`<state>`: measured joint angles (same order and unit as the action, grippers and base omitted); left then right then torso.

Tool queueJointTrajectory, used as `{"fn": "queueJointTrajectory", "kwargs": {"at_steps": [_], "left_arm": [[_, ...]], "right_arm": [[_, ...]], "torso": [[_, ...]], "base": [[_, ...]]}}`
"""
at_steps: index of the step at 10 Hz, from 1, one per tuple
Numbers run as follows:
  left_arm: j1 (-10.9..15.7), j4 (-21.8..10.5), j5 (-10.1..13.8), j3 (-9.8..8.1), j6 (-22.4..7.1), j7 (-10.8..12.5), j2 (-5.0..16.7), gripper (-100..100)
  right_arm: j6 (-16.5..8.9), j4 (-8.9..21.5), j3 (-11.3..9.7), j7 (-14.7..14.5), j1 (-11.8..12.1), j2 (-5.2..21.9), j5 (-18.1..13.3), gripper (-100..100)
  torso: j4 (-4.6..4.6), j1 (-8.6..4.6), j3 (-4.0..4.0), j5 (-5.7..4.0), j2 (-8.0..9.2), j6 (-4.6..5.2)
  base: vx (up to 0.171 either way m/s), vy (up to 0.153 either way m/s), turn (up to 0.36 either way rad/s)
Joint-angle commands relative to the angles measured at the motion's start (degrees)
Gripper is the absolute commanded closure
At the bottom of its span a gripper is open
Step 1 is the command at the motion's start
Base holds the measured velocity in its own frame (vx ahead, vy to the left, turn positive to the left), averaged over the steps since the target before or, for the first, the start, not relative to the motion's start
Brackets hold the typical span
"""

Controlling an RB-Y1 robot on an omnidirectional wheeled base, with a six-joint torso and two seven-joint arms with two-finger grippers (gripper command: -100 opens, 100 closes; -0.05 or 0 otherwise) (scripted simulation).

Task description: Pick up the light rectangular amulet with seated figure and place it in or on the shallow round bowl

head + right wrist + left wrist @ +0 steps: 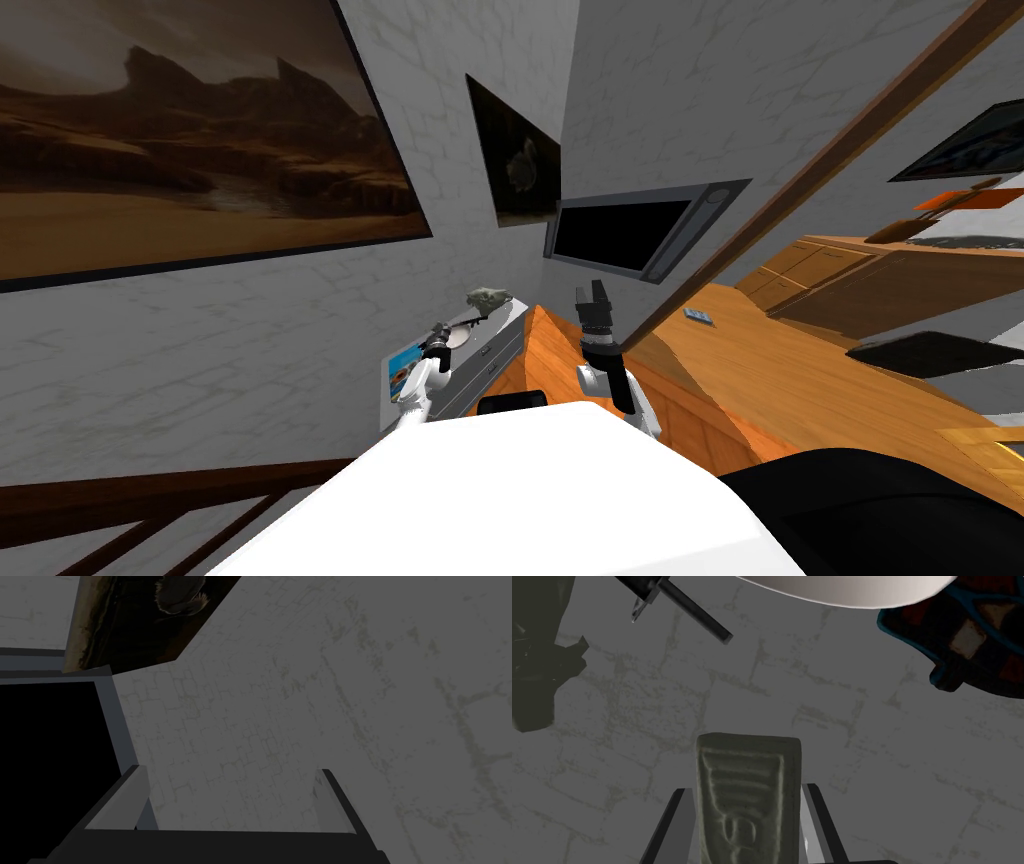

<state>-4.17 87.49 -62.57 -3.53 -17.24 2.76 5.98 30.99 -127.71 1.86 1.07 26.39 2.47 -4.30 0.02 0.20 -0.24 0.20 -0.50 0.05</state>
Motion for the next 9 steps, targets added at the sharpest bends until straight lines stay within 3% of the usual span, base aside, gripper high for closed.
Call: {"fn": "queueJointTrajectory", "kwargs": {"at_steps": [1, 2, 3, 4, 8, 9], "left_arm": [[1.21, 0.1, 1.91, -0.54, -1.96, 0.37, -0.53, 100], [1.85, 0.24, 3.01, -0.78, -3.04, 0.53, -1.09, 100], [1.4, 0.3, 2.43, -0.42, -2.43, 0.15, -0.75, 100], [1.54, 0.4, 2.61, -0.38, -2.69, 0.16, -0.82, -100], [1.54, 0.4, 2.59, -0.38, -2.66, 0.17, -0.83, -100], [1.54, 0.4, 2.59, -0.38, -2.66, 0.17, -0.83, 0]], "right_arm": [[0.0, 0.0, 0.0, 0.0, 0.0, 0.0, 0.0, 0], [0.0, 0.0, 0.0, 0.0, 0.0, 0.0, 0.0, 0], [0.0, 0.0, 0.0, 0.0, 0.0, 0.0, 0.0, 0], [0.0, 0.0, 0.0, 0.0, 0.0, 0.0, 0.0, 0], [0.0, 0.0, 0.01, 0.0, 0.0, 0.0, 0.0, 0], [0.0, 0.0, 0.01, 0.0, 0.0, 0.0, 0.0, 0]], "torso": [[0.0, 0.0, 0.0, 0.0, 0.0, 0.0], [0.0, -0.04, -0.02, 0.01, -0.05, 0.03], [0.0, -0.02, -0.05, 0.02, -0.1, 0.01], [-0.02, 0.11, -0.01, 0.05, 0.01, -0.05], [0.02, 0.24, 0.1, 0.08, 0.19, -0.06], [0.02, 0.24, 0.1, 0.08, 0.19, -0.06]], "base": [[0.052, -0.058, -0.102], [0.069, -0.05, -0.088], [0.035, -0.019, -0.019], [0.007, -0.005, 0.001], [0.0, 0.0, 0.0], [0.0, 0.0, 0.0]]}}
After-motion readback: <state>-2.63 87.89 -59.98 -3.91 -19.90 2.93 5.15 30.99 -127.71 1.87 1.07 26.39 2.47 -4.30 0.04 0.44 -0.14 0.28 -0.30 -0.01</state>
